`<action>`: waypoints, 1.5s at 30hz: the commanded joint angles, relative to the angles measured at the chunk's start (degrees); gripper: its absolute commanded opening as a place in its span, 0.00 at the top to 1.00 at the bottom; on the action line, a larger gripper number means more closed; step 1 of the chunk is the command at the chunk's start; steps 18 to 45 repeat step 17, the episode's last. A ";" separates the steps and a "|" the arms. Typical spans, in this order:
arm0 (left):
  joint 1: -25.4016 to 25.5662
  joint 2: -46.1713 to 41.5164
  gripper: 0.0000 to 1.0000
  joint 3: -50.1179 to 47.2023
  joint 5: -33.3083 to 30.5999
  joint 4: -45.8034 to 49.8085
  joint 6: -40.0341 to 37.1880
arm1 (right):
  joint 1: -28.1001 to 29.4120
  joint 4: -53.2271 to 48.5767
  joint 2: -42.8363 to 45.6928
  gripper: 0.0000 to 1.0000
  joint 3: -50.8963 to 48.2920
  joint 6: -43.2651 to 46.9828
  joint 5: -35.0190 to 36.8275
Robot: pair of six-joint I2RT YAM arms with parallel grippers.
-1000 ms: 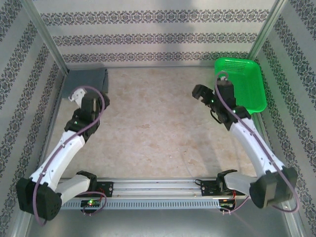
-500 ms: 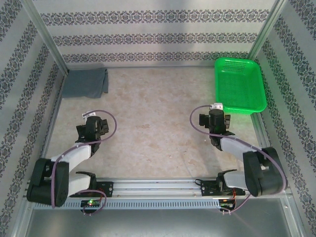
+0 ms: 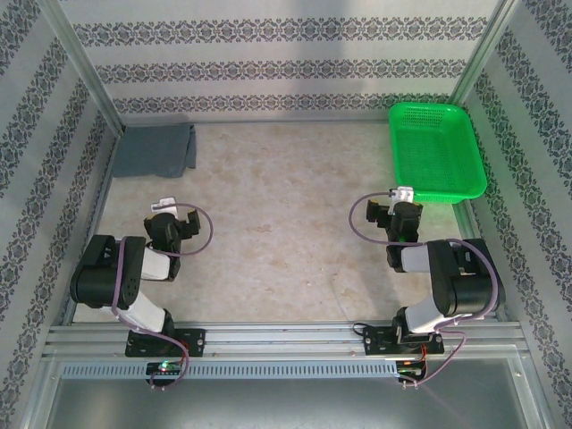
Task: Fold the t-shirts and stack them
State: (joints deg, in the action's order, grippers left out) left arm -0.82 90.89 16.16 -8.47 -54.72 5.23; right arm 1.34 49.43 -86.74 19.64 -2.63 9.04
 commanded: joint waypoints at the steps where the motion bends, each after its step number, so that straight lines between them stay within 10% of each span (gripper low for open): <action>1: 0.29 -1.19 0.00 5.01 3.45 1.69 -2.07 | 0.24 2.72 0.20 0.02 1.87 -0.11 -1.69; 45: 0.39 -0.37 0.00 4.30 2.80 -1.70 -2.50 | 0.68 3.03 0.17 0.02 1.76 0.39 -1.66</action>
